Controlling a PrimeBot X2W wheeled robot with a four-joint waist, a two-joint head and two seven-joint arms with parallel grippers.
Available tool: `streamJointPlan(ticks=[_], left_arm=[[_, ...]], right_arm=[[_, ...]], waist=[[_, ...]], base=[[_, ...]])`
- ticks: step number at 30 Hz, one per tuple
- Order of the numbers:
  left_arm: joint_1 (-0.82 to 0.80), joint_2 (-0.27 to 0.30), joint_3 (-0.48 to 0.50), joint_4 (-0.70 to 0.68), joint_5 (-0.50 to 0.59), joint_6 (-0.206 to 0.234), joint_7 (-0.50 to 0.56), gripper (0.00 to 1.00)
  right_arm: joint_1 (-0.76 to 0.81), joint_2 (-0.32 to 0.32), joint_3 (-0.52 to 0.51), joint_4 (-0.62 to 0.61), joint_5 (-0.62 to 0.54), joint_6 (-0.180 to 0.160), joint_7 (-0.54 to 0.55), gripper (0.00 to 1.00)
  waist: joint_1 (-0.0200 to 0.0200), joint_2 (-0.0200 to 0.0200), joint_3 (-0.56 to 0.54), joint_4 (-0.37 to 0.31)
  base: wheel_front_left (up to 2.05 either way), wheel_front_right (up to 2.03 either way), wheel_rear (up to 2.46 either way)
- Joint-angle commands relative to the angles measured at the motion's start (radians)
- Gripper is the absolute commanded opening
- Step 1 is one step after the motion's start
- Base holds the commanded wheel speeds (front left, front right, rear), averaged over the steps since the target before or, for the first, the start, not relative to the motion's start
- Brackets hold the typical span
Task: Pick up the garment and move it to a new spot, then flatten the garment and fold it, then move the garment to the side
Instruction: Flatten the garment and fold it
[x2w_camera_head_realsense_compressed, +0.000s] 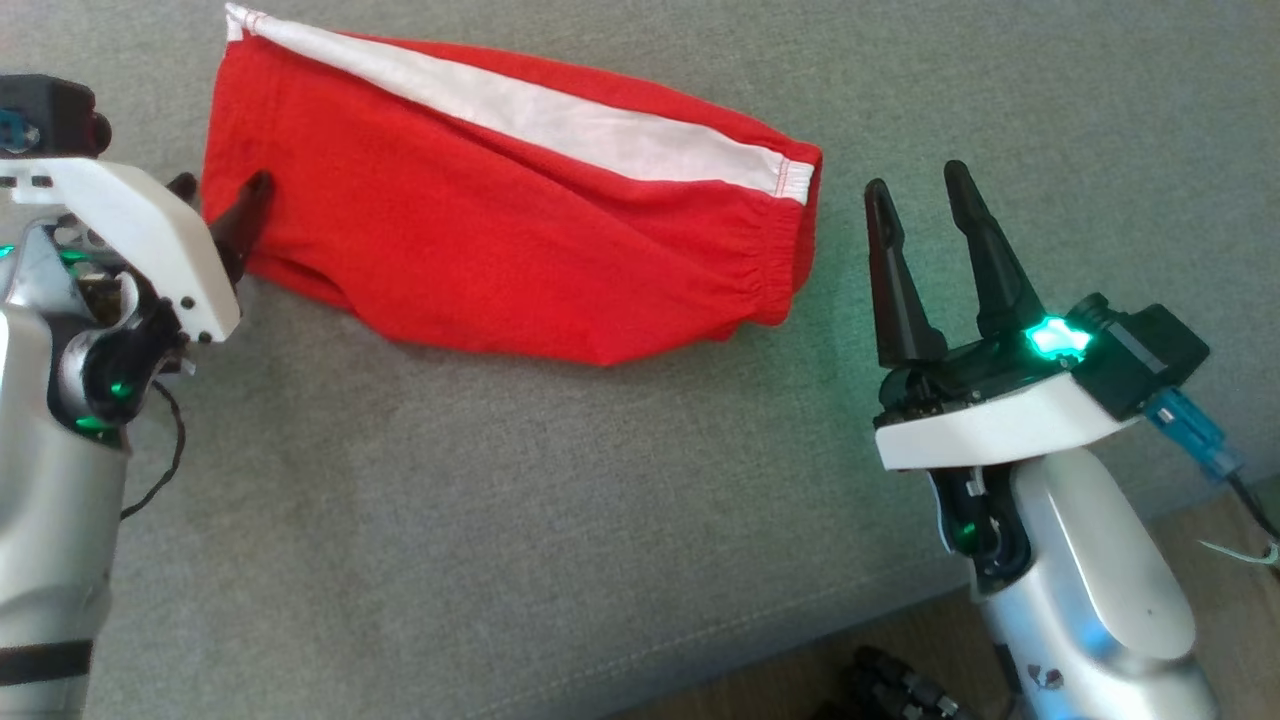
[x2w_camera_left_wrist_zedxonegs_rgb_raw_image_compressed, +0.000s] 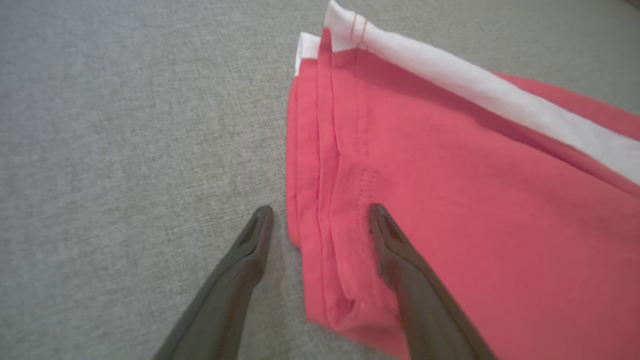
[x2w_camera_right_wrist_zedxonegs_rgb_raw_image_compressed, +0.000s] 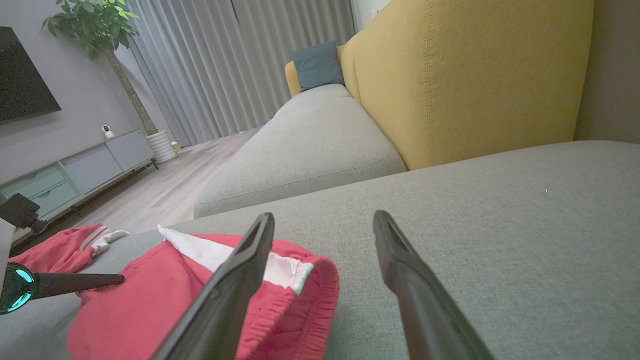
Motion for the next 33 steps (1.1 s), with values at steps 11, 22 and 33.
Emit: streamJointPlan(ticks=[11, 22, 33], left_arm=[[0.059, 0.019, 0.01, -0.055, -0.039, -0.014, 0.01, 0.04], [0.187, -0.034, 0.066, -0.132, -0.08, 0.01, -0.16, 0.0], [0.41, -0.145, 0.076, -0.341, -0.156, 0.042, -0.244, 0.0]], right_arm=[[0.005, 0.009, 0.017, -0.035, 0.006, -0.001, -0.011, 1.0], [0.033, 0.009, -0.028, -0.002, -0.043, -0.001, -0.011, 1.0], [0.094, 0.009, -0.126, 0.017, -0.172, -0.001, 0.063, 1.0]], waist=[[0.0, 0.0, 0.002, -0.004], [0.0, 0.0, -0.064, 0.044], [0.0, 0.0, -0.142, 0.138]], base=[[0.0, 0.0, 0.0], [0.0, 0.0, 0.0], [0.0, 0.0, 0.0]])
